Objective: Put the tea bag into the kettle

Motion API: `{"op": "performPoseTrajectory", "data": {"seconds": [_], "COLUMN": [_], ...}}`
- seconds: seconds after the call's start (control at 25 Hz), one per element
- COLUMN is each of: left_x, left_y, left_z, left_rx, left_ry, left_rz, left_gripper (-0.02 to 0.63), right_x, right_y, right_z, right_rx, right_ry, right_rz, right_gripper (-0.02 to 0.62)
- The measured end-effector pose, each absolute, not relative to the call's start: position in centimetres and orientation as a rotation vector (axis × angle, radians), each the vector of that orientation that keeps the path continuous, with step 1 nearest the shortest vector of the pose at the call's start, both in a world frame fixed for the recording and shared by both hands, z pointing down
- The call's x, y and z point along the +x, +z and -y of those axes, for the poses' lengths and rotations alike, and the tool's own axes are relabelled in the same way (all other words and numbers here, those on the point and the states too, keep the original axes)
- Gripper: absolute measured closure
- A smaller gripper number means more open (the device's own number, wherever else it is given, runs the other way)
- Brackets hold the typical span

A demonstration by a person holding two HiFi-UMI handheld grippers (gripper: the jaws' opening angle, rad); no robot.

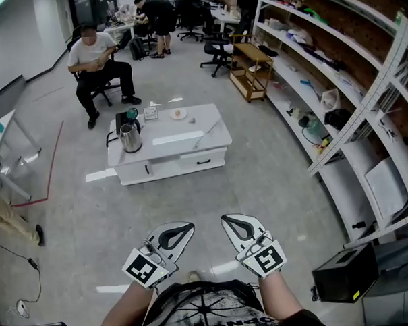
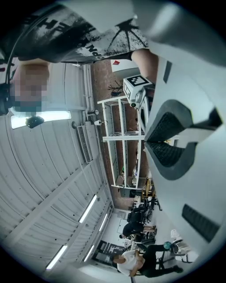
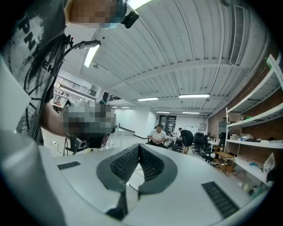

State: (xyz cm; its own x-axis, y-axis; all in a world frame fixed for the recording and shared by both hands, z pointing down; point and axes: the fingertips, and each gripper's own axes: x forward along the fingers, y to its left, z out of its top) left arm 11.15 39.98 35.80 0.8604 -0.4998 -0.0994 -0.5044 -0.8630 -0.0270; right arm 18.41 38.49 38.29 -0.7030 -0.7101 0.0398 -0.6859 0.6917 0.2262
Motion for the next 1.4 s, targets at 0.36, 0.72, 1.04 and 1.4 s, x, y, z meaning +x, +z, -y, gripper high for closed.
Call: {"op": "performPoseTrajectory", "data": {"seconds": [0.36,0.72,1.04,1.4], "left_x": [9.9,10.6,12.1,14.7], "left_y": [37.1,38.6,38.7,37.3], "left_z": [-37.0,-33.4,-26.8,-18.0], "left_rx": [-3.005,-3.050,-3.025,-2.975], "left_ry": [0.168,0.178,0.143,0.147], "left_rz": [-0.808,-0.842,-0.910,-1.029], "left_gripper": [0.600,0.600,0.600,0.600], "right_x": [17.4,18.8,20.0,21.9], "right_y": [37.8,39.0,38.6,37.6], "right_z": [-36.6,-33.5,-26.3,-17.4], "right_rx": [1.158,1.170,1.110,0.953], "right_ry": [-0.289,-0.211,-0.220,-0.239], "right_rz": [2.797,2.809,2.862,2.950], "right_gripper": [0.586,0.586,0.586,0.586]}}
